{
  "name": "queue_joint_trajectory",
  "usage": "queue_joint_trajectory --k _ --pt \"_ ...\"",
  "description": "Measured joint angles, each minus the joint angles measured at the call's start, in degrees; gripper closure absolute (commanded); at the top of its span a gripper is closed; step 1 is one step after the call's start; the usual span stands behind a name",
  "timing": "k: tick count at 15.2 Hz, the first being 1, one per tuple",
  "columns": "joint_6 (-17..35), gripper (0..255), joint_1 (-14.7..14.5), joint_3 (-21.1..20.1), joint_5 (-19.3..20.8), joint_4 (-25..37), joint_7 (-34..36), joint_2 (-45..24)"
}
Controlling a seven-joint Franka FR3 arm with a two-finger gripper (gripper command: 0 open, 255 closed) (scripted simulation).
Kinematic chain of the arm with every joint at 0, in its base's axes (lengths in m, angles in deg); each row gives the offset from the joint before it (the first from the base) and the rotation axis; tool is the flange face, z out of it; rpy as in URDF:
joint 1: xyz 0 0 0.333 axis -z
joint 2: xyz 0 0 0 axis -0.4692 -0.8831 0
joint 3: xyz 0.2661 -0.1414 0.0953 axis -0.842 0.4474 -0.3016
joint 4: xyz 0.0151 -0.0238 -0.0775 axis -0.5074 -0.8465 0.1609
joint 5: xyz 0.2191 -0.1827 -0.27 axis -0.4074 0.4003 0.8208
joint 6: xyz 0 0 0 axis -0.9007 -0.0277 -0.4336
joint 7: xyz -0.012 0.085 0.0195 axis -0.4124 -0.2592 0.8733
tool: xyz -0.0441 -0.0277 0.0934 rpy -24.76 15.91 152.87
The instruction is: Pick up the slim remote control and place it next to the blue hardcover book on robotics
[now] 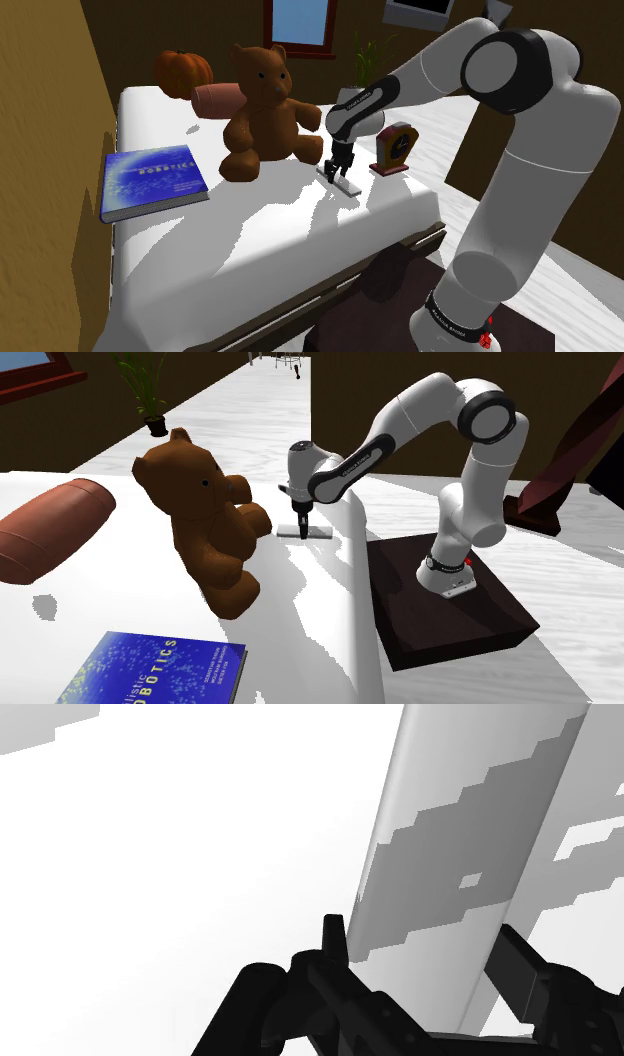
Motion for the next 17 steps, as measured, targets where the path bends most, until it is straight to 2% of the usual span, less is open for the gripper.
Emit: queue_joint_trajectory --k 17 --pt "-12.5 255 -0.2 -0.1 2.0 5.9 1.2 6.8"
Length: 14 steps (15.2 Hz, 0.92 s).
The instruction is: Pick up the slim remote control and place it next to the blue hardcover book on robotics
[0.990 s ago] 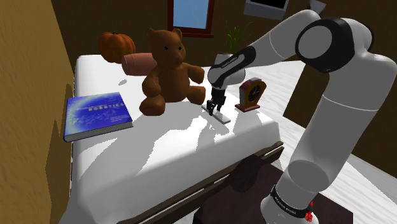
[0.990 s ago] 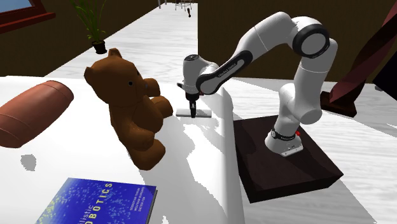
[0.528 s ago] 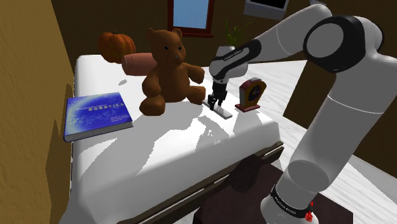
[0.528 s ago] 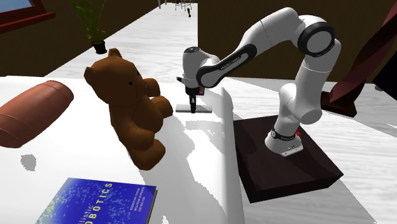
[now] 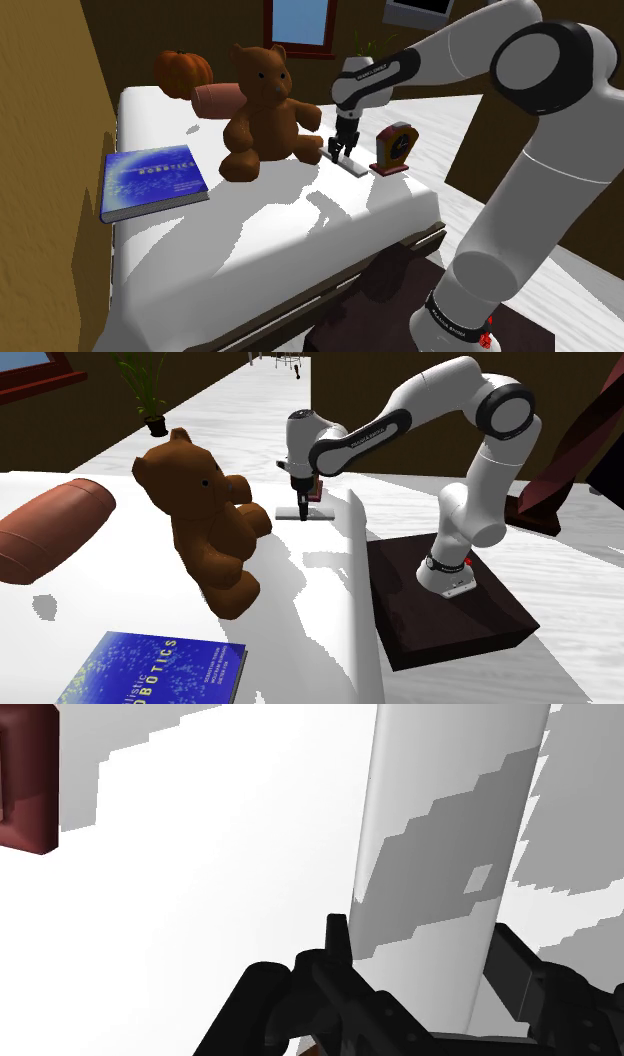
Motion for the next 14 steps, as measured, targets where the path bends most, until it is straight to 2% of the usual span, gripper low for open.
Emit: queue_joint_trajectory --k 3,14 --pt "-1.5 255 -0.3 -0.4 0.0 1.3 0.7 0.2" --pt "-2.6 255 -7.4 -7.9 -0.6 5.3 14.9 -3.1"
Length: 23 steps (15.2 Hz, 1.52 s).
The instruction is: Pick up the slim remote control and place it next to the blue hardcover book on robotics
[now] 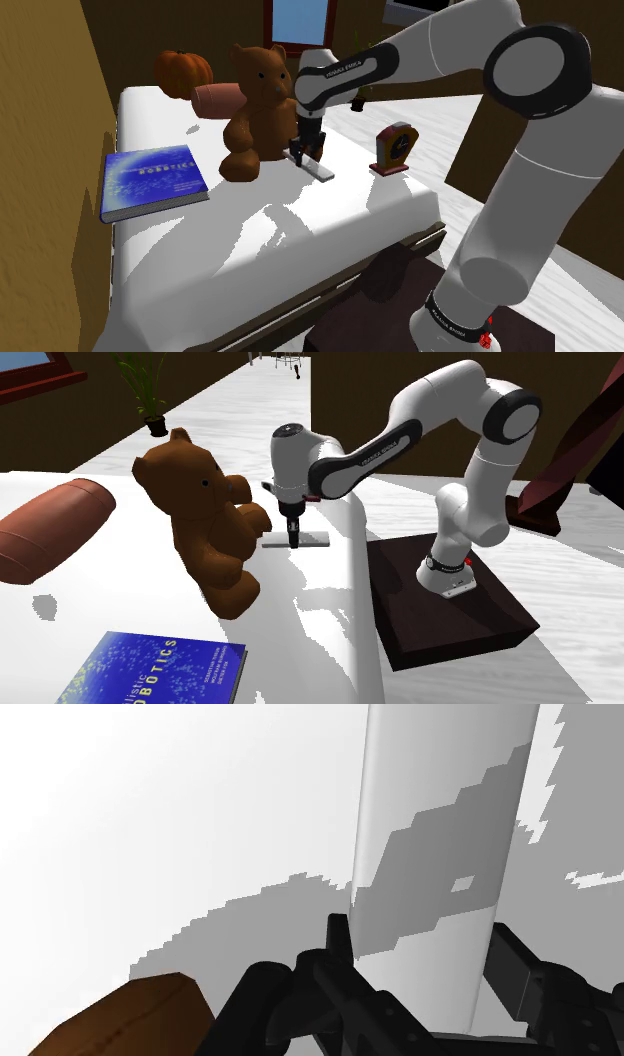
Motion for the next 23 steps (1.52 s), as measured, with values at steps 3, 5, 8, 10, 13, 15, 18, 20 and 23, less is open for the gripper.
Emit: queue_joint_trajectory --k 3,5,8,10,13,15,18,20,23 --pt "-0.5 255 -1.9 -1.8 -0.1 2.0 3.7 -1.6" --pt "-1.1 255 -3.2 -3.1 -0.1 3.8 6.2 -2.9" --pt "-2.3 255 -5.1 -4.7 -0.1 8.4 9.6 -6.3" --pt "-3.1 255 -6.3 -5.6 0.0 11.5 11.9 -8.6" --pt "-4.2 255 -8.4 -7.0 0.2 15.5 15.4 -11.6" --pt "-5.1 255 -9.7 -7.8 0.5 18.8 17.6 -14.1" --pt "-7.0 255 -11.5 -8.8 0.9 24.9 20.4 -18.3" --pt "-8.9 255 -13.1 -9.4 1.3 29.8 22.6 -21.4" --pt "-7.9 255 -13.8 -9.7 1.4 30.4 23.6 -23.0"
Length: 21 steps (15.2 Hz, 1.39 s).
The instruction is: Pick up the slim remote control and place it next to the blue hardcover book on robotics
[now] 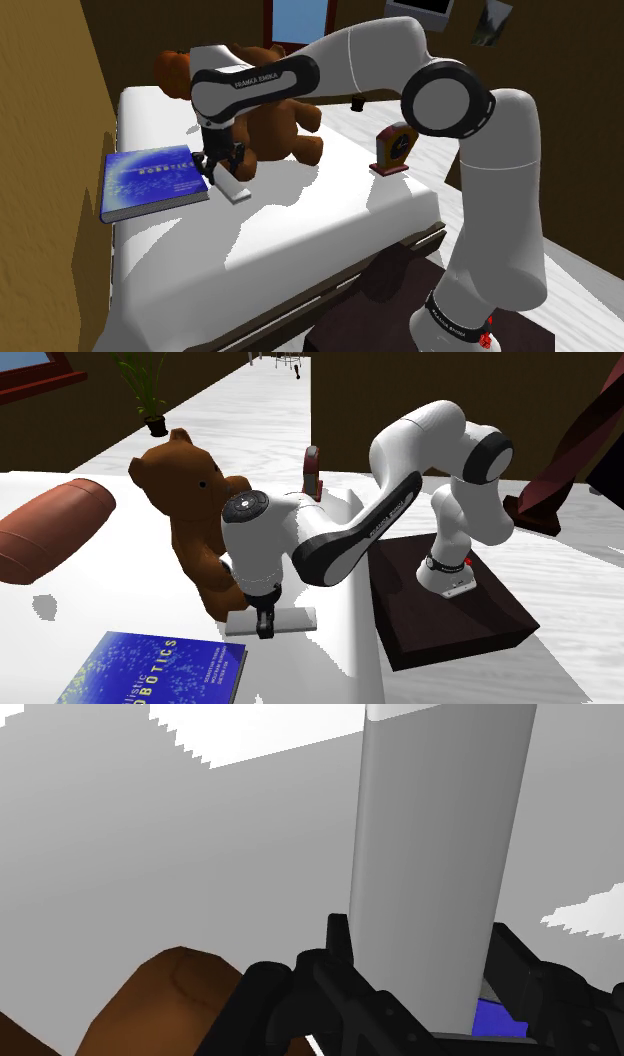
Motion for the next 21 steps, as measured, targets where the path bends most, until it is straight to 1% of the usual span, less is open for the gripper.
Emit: queue_joint_trajectory --k 15,21 --pt "9.9 255 -0.1 0.1 0.4 -6.1 0.5 -3.4" --pt "10.6 255 -0.1 0.1 0.4 -6.4 0.5 -3.4"
